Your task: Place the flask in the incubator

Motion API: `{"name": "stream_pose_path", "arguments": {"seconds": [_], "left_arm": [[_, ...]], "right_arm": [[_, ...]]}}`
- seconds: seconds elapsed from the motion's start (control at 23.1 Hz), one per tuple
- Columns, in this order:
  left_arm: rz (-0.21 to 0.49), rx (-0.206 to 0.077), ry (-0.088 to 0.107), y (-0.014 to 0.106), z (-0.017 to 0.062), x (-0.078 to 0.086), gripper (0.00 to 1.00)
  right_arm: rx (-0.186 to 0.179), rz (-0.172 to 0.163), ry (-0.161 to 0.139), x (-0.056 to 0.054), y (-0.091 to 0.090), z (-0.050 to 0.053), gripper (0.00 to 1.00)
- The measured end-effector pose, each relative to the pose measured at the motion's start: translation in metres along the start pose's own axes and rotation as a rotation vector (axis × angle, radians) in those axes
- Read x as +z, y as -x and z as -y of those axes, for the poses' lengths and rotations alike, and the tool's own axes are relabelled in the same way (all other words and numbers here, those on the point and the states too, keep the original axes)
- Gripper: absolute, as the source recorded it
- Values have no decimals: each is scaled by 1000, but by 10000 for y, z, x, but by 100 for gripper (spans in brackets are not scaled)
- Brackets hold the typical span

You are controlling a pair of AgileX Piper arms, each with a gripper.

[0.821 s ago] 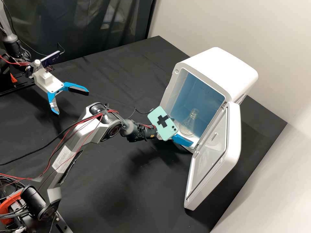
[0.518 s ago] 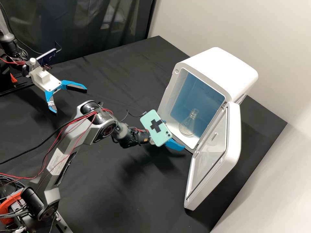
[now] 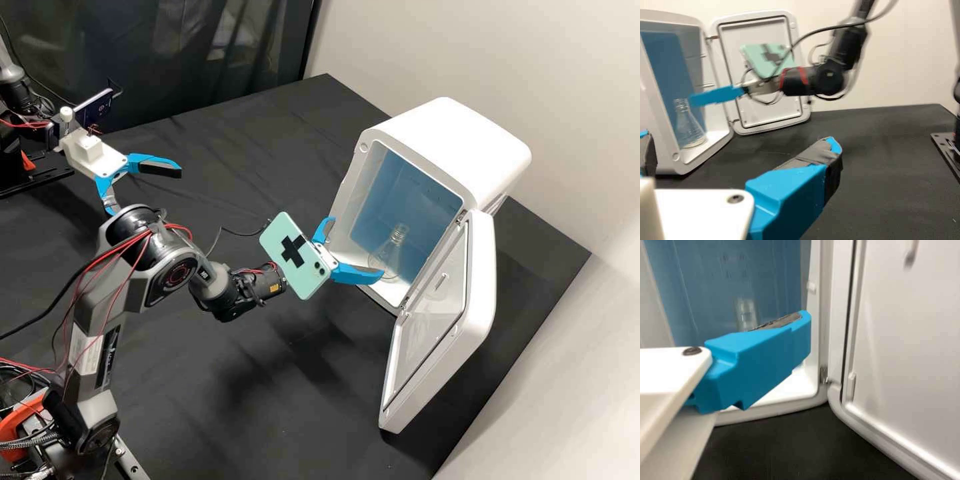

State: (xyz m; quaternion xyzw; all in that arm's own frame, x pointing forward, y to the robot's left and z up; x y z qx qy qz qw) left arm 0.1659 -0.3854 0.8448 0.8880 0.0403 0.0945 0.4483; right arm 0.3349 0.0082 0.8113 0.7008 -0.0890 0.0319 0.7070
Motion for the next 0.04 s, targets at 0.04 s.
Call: {"name": "stream_pose_path", "arguments": {"seconds": [0.04], "left_arm": [[-6, 3, 3, 1, -4, -7, 100]], "right_arm": [[11, -8, -2, -5, 11, -11, 100]]}}
